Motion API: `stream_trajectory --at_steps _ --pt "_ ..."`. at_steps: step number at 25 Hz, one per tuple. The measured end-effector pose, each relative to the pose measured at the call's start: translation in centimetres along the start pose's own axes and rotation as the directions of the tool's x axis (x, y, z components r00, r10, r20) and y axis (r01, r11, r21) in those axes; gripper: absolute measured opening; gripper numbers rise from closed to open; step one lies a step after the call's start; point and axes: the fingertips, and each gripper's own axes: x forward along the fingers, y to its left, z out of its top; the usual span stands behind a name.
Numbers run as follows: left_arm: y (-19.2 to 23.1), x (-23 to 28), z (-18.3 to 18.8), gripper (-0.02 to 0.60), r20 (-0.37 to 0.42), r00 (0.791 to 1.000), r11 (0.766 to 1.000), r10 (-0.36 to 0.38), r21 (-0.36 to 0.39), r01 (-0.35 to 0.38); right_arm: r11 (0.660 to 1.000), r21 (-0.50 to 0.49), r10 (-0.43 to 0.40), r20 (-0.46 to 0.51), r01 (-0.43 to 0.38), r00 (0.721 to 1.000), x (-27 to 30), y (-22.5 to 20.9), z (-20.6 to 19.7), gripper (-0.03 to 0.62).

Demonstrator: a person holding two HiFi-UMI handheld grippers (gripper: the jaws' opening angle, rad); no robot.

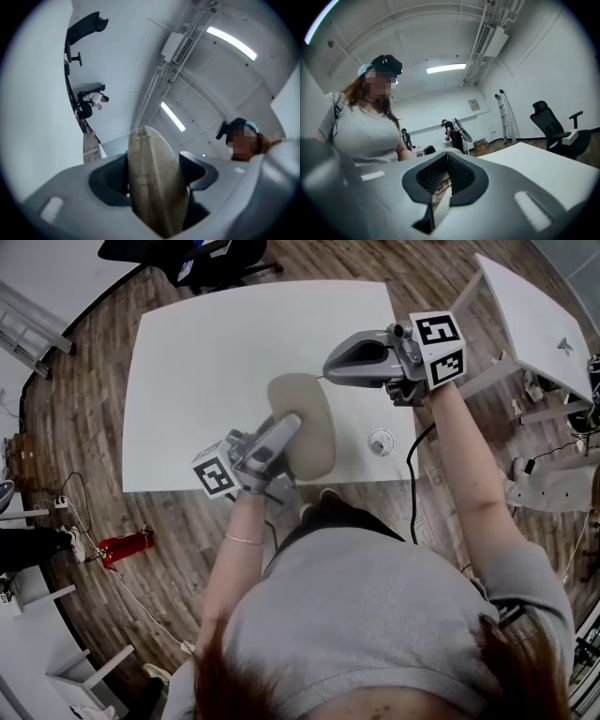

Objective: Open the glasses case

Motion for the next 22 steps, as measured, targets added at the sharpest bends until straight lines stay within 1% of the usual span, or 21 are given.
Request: stream_trajectory --at_steps 2,4,7,10,14,19,22 --pt "0.7 -0.2 0.7 0.321 0.044 0.998 0.998 0.036 -0.047 -0.033 0.998 -0.021 -0.057 0.006 0.057 0.998 -0.2 -0.3 -0.6 0.008" --pt "1.4 -0.3 1.2 0.322 0.062 0.995 0.995 0.081 -0.071 -0.076 0.993 -0.034 -0.114 0.017 0.115 0.993 -0.3 -0.7 -1.0 0.008" --pt "2.7 -0.5 2.2 0.322 0.073 0.985 0.986 0.156 -0.079 -0.15 0.977 -0.045 -0.207 0.031 0.209 0.978 -0.3 -1.6 -1.6 0.008" --pt "3.5 -0.4 3.1 0.322 0.095 0.975 0.978 0.199 -0.085 -0.191 0.961 -0.055 -0.269 0.045 0.271 0.962 -0.3 -1.6 -2.4 0.008" --pt "4.5 -0.1 4.4 0.322 0.12 0.966 0.971 0.229 -0.091 -0.219 0.939 -0.072 -0.333 0.059 0.337 0.941 -0.5 -1.8 -2.8 0.008" --pt "5.6 -0.4 5.4 0.322 0.157 0.953 0.962 0.259 -0.128 -0.24 0.91 -0.093 -0.399 0.07 0.404 0.914 -0.2 -2.0 -3.7 0.008" --pt "6.1 -0.4 5.9 0.322 0.167 0.948 0.958 0.272 -0.136 -0.251 0.892 -0.094 -0.431 0.11 0.441 0.896 -0.2 -1.8 -3.9 0.008"
